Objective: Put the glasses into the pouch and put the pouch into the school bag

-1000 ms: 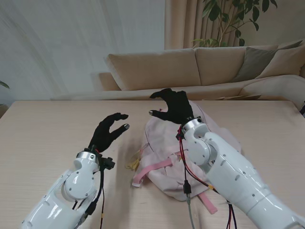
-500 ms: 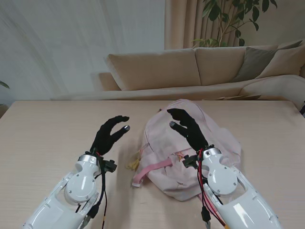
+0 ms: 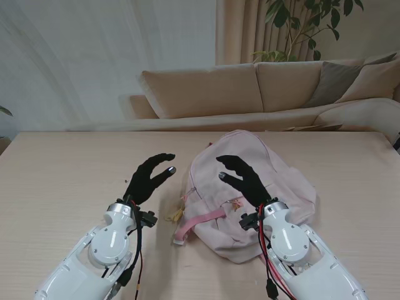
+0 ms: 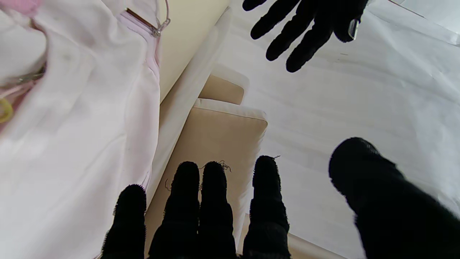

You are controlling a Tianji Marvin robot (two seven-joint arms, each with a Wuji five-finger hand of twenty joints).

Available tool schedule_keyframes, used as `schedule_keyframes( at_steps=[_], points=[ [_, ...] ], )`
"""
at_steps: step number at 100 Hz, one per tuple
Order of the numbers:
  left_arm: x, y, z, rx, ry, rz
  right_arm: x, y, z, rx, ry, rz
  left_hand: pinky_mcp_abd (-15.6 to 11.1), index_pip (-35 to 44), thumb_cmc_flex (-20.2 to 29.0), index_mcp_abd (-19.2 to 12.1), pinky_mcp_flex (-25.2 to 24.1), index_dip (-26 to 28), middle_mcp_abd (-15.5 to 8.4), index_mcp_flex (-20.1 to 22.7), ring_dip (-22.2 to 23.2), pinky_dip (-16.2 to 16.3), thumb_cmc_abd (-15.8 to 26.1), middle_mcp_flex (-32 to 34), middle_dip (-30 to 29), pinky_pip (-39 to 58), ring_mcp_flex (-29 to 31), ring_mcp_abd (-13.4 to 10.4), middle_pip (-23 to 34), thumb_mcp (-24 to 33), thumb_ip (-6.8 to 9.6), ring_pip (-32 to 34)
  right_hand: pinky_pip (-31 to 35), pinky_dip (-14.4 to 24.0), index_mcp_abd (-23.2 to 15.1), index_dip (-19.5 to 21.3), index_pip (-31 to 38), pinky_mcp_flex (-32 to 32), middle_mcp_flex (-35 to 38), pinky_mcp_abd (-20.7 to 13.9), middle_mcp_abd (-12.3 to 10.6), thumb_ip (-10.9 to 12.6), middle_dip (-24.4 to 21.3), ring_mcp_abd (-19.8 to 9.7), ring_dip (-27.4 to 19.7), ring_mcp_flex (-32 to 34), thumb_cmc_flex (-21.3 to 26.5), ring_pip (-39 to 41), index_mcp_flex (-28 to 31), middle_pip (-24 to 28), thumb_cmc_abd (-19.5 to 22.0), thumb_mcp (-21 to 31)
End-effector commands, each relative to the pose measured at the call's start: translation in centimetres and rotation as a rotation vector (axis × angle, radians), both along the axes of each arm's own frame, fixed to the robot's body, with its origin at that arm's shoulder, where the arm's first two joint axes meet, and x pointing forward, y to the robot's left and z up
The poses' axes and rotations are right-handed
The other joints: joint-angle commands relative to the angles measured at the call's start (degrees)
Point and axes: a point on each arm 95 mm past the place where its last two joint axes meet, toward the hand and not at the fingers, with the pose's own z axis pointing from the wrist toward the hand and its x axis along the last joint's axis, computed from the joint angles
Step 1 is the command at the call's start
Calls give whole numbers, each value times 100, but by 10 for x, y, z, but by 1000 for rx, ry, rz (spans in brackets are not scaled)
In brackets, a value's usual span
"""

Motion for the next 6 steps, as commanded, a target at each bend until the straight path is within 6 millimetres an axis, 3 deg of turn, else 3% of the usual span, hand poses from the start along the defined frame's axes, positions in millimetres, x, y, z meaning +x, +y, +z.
schedule_keyframes(
  at_steps=[1,6],
  points=[
    [-1,-5,1,-15,0,-14,-2,-1,-8,-15,25,3,-29,-3,-174,-253,-68,59,-62,-142,-53,-95,10,-138,-70,-80,-86,-107,-53,-219,13,-107,-98,97,-160,-60,-8,-35,18,-135,-44,-255,-74,-178,-22,-187,70,-17,-50,11,-67,-86],
    [0,-4,1,-8,-1,-14,-1,-2,-9,-17,28,-2,-33,-2,-183,-246,-70,59,-56,-152,-51,-95,16,-138,-69,-80,-84,-104,-51,-222,12,-104,-104,108,-170,-60,-12,-41,4,-142,-48,-253,-76,-188,-24,-193,78,-22,-55,4,-65,-88]
  ],
)
